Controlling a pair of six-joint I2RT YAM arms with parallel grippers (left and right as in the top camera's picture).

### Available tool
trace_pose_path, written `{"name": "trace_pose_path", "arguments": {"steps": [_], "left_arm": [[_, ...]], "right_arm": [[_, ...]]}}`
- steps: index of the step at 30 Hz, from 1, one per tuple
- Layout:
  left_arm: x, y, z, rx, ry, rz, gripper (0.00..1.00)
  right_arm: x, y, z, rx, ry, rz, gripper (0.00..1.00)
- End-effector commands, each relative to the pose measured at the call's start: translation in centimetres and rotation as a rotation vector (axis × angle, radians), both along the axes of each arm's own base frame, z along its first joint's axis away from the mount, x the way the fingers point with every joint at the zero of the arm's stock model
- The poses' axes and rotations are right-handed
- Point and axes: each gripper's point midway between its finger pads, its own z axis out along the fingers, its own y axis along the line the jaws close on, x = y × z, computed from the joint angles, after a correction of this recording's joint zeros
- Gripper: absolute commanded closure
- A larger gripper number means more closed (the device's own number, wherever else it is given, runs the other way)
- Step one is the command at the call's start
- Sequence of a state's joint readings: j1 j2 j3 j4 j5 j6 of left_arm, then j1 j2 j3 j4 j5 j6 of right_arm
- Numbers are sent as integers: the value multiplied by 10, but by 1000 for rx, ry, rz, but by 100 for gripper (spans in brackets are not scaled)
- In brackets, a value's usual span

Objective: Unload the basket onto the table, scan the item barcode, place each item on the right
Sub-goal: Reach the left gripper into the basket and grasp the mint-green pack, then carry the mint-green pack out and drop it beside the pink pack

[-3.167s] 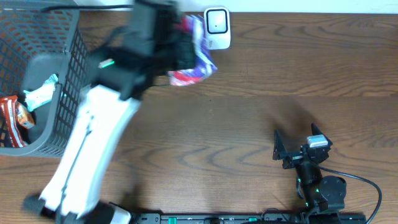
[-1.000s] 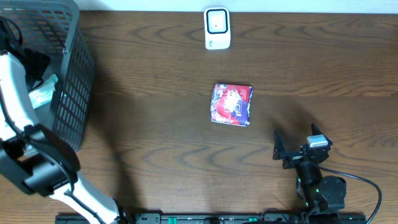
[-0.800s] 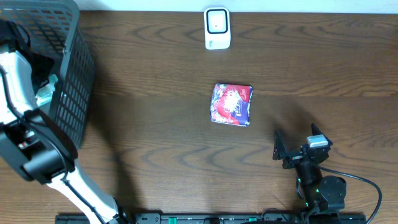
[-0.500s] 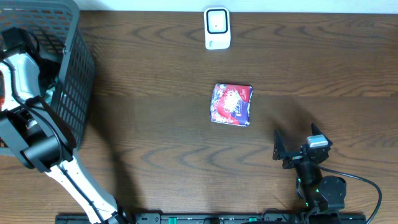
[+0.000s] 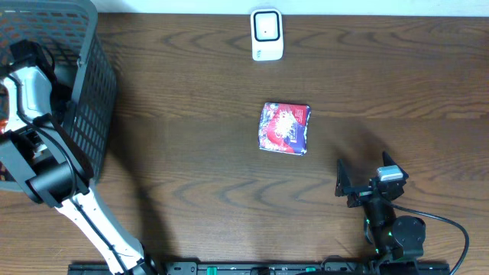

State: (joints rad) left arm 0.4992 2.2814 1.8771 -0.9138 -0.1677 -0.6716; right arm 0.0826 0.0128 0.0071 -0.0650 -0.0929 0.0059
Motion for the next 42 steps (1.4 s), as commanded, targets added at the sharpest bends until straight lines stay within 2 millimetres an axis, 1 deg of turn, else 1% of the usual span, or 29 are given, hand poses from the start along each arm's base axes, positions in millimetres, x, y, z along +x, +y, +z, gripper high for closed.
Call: {"name": "trace_pose_path", "arguments": {"steps": [1, 3, 5, 8, 11, 12, 13, 14, 15, 16, 18, 19, 20, 21, 22, 23, 25, 26, 27, 29, 31, 32, 33, 36, 41, 42], "left_arm": [[-15, -9, -2, -34, 62, -16, 93], [-16, -10, 14, -31, 47, -18, 93], [-13, -16, 38, -43, -6, -24, 93], [-3, -30, 87, -75, -153, -49, 92], [10, -48, 154, -88, -364, -99, 93], [12, -53, 174, -88, -426, -116, 93], [14, -60, 201, -84, -507, -143, 93], [13, -66, 223, -77, -569, -163, 93], [11, -74, 253, -63, -650, -192, 93], [8, -80, 274, -48, -706, -212, 93], [-4, -95, 324, -8, -832, -259, 93], [-11, -102, 343, 6, -882, -272, 93], [-20, -113, 364, 15, -938, -288, 92], [-28, -124, 380, 13, -978, -305, 92], [-36, -140, 395, -1, -1022, -336, 93], [-46, -169, 415, -29, -1078, -405, 93], [-54, -207, 430, -58, -1118, -501, 93], [-55, -224, 434, -72, -1127, -551, 92], [-57, -245, 436, -87, -1131, -623, 93], [-59, -287, 435, -117, -1120, -778, 92], [-62, -327, 427, -140, -1086, -945, 93], [-63, -350, 417, -153, -1050, -1034, 93], [-65, -366, 407, -161, -1015, -1094, 93], [-69, -406, 364, -169, -850, -1229, 93], [-75, -458, 284, -215, -549, -1413, 92], [-78, -477, 252, -244, -436, -1474, 93]], "right_arm": [[0, -2, -1, -4, 1, -11, 0], [0, -2, -1, -4, 1, -11, 1], [0, -2, -1, -4, 1, -11, 1], [0, -2, -1, -4, 1, -11, 1], [0, -2, -1, -4, 1, -11, 1], [0, -2, -1, -4, 1, -11, 1], [0, -2, -1, -4, 1, -11, 1], [0, -2, -1, -4, 1, -11, 1], [0, -2, -1, -4, 1, -11, 1], [0, -2, -1, -4, 1, -11, 1], [0, -2, -1, -4, 1, -11, 1], [0, -2, -1, -4, 1, -11, 1], [0, -2, -1, -4, 1, -11, 1], [0, -2, -1, -4, 1, -11, 1], [0, -2, -1, -4, 1, -11, 1], [0, -2, -1, -4, 2, -11, 1], [0, -2, -1, -4, 1, -11, 1], [0, -2, -1, -4, 1, -11, 1], [0, -2, -1, -4, 2, -11, 1], [0, -2, -1, -4, 1, -11, 1], [0, -2, -1, -4, 1, -11, 1], [0, -2, -1, -4, 2, -11, 1], [0, -2, -1, -4, 1, -11, 1], [0, -2, -1, -4, 1, -11, 1], [0, -2, -1, -4, 1, -11, 1], [0, -2, -1, -4, 1, -11, 1]]}}
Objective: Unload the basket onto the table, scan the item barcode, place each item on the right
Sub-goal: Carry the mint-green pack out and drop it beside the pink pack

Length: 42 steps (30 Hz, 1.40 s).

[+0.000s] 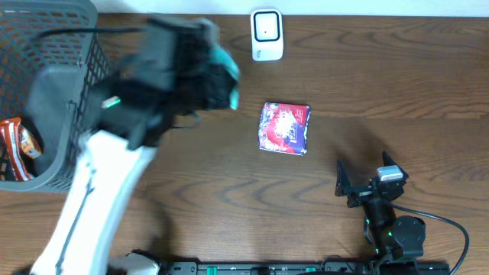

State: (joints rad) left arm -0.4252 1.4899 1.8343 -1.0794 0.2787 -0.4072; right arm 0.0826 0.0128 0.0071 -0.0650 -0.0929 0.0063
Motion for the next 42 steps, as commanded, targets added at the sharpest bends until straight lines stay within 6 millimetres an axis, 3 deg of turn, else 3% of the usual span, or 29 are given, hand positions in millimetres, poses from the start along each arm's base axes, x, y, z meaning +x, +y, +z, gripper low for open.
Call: {"name": "trace_pose_path", "arguments": {"steps": [1, 6, 11, 15, 17, 21, 22, 27, 32, 36, 42], "left_arm": [[2, -34, -70, 187, 120, -155, 93], [-2, -67, -152, 305, 315, -251, 92], [-6, -84, -222, 396, 466, -298, 92], [-12, -84, -262, 451, 563, -309, 71], [-15, -81, -276, 473, 603, -310, 67], [-19, -78, -284, 490, 634, -311, 44], [-19, -78, -284, 489, 634, -311, 42], [-21, -84, -283, 455, 644, -314, 42], [-24, -121, -273, 253, 655, -385, 42], [-13, -144, -266, 143, 606, -407, 42], [8, -153, -255, 85, 559, -344, 42]], "right_arm": [[0, -2, -1, -4, 1, -11, 1], [0, -2, -1, -4, 1, -11, 1], [0, -2, -1, -4, 1, -11, 1], [0, -2, -1, -4, 1, -11, 1], [0, -2, -1, -4, 1, -11, 1], [0, -2, -1, -4, 1, -11, 1], [0, -2, -1, -4, 1, -11, 1], [0, -2, -1, -4, 1, -11, 1], [0, -2, -1, -4, 1, -11, 1], [0, -2, -1, -4, 1, -11, 1], [0, -2, -1, -4, 1, -11, 1]]}}
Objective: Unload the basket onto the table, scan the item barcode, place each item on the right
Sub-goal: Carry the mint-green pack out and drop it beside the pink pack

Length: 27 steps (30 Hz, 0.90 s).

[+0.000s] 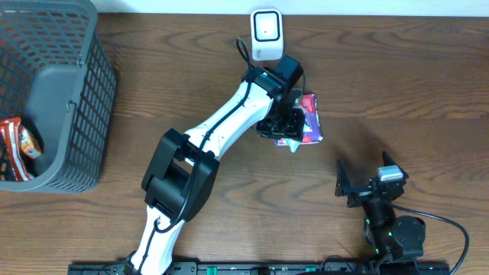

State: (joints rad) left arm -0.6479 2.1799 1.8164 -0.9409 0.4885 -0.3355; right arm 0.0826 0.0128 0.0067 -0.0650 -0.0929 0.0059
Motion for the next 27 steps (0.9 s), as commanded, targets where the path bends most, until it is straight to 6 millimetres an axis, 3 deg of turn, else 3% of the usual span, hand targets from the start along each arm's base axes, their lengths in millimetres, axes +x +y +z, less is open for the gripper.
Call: {"name": "trace_pose_path", "arguments": {"steps": [1, 4, 9, 17, 21, 27], "left_arm": [[11, -6, 19, -63, 8, 48, 42], [19, -5, 41, -116, -11, 61, 42], [33, 16, 83, -155, -94, 106, 42], [57, 99, 101, 52, -199, 270, 41], [68, 130, 121, 33, -223, 352, 41], [62, 138, 160, -114, -220, 374, 41]], "right_arm": [[0, -2, -1, -4, 1, -11, 1], [0, -2, -1, -4, 1, -11, 1], [0, -2, -1, -4, 1, -11, 1], [0, -2, -1, -4, 1, -11, 1], [0, -2, -1, -4, 1, -11, 1], [0, -2, -1, -4, 1, -11, 1]]}}
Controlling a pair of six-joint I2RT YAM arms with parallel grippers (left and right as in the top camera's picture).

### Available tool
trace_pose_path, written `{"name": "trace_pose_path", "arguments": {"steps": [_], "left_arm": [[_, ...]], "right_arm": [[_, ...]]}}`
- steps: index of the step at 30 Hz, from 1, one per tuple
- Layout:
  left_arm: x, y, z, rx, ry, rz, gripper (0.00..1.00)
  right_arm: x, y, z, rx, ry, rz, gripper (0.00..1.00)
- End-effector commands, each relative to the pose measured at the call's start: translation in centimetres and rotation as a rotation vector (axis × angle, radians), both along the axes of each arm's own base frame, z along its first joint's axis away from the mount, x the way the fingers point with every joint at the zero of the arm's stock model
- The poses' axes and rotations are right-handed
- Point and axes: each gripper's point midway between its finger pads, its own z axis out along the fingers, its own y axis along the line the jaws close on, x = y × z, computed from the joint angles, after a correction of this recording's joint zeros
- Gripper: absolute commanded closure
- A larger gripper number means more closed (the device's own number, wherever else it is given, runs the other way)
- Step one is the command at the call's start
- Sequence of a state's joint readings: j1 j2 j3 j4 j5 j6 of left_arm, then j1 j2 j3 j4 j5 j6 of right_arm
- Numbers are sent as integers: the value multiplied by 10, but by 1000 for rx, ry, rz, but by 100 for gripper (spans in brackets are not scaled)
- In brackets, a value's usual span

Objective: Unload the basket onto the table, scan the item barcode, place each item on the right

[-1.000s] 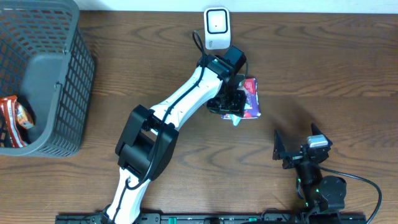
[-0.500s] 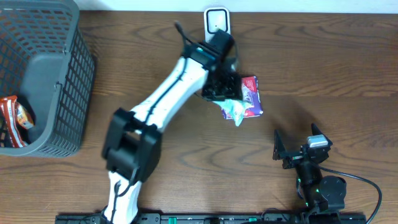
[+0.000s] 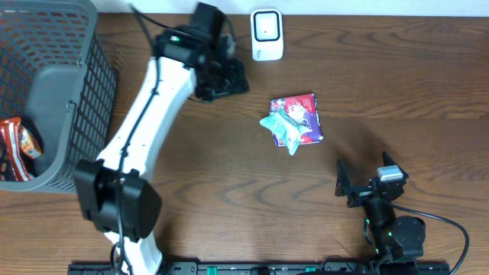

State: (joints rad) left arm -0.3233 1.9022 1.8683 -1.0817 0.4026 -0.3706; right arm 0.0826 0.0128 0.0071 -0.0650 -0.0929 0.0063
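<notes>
A red snack packet [image 3: 304, 114] lies tilted on the table right of centre. A crumpled teal-and-white packet [image 3: 278, 130] rests against its left side, partly overlapping it. The white barcode scanner [image 3: 267, 34] stands at the table's far edge. My left gripper [image 3: 233, 79] hovers left of the scanner, well clear of both packets; its fingers look open with nothing between them. My right gripper [image 3: 367, 187] sits low at the front right, open and empty.
A grey mesh basket [image 3: 84, 99] fills the far left, with an orange-red packet [image 3: 19, 145] inside. The left arm [image 3: 145, 130] stretches diagonally from the front left across the table. A black rail [image 3: 244, 267] runs along the front edge.
My left gripper was down on the red packet; now it is up and to the left, near the scanner. A teal packet now lies beside the red one, which sits shifted right and rotated.
First my left arm reached into the basket while the red packet lay alone mid-table. Then the arm was out over the table carrying something teal. Later the gripper was at the red packet. Now the teal packet lies there and the gripper is away. The right arm never moved.
</notes>
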Motion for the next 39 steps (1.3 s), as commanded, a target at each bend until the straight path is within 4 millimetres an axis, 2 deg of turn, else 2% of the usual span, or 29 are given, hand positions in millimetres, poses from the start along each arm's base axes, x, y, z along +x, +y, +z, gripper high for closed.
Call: {"name": "trace_pose_path", "arguments": {"steps": [1, 3, 7, 9, 14, 18, 19, 23, 27, 32, 33, 35, 37, 38, 39], "left_arm": [[-12, -6, 40, -98, -45, -16, 41], [-18, -12, 39, -99, -33, -33, 41], [-33, -35, 20, -81, 15, -93, 41], [-40, -46, 1, -37, 69, -61, 41], [-48, -59, -48, 140, 153, 92, 41], [-59, -86, -82, 182, 220, 147, 41], [-60, -93, -90, 184, 229, 151, 32], [-60, -117, -116, 181, 230, 132, 31], [-58, -127, -132, 182, 227, 119, 29], [-50, -118, -137, 234, 182, 112, 27], [-48, -116, -138, 249, 165, 91, 29], [-47, -113, -138, 268, 143, 43, 39], [-45, -111, -138, 275, 127, -4, 56], [-44, -110, -137, 277, 122, -15, 68], [-43, -108, -135, 278, 120, -20, 75]], "right_arm": [[0, -2, -1, -4, 1, -11, 1], [0, -2, -1, -4, 1, -11, 1], [0, -2, -1, -4, 1, -11, 1], [0, -2, -1, -4, 1, -11, 1], [0, -2, -1, -4, 1, -11, 1], [0, -2, -1, -4, 1, -11, 1], [0, -2, -1, -4, 1, -11, 1], [0, -2, -1, -4, 1, -11, 1], [0, -2, -1, -4, 1, -11, 1], [0, -2, -1, -4, 1, -11, 1], [0, -2, -1, -4, 1, -11, 1], [0, -2, -1, -4, 1, -11, 1], [0, -2, -1, -4, 1, -11, 1], [0, -2, -1, -4, 1, -11, 1], [0, -2, -1, -4, 1, -11, 1]]}}
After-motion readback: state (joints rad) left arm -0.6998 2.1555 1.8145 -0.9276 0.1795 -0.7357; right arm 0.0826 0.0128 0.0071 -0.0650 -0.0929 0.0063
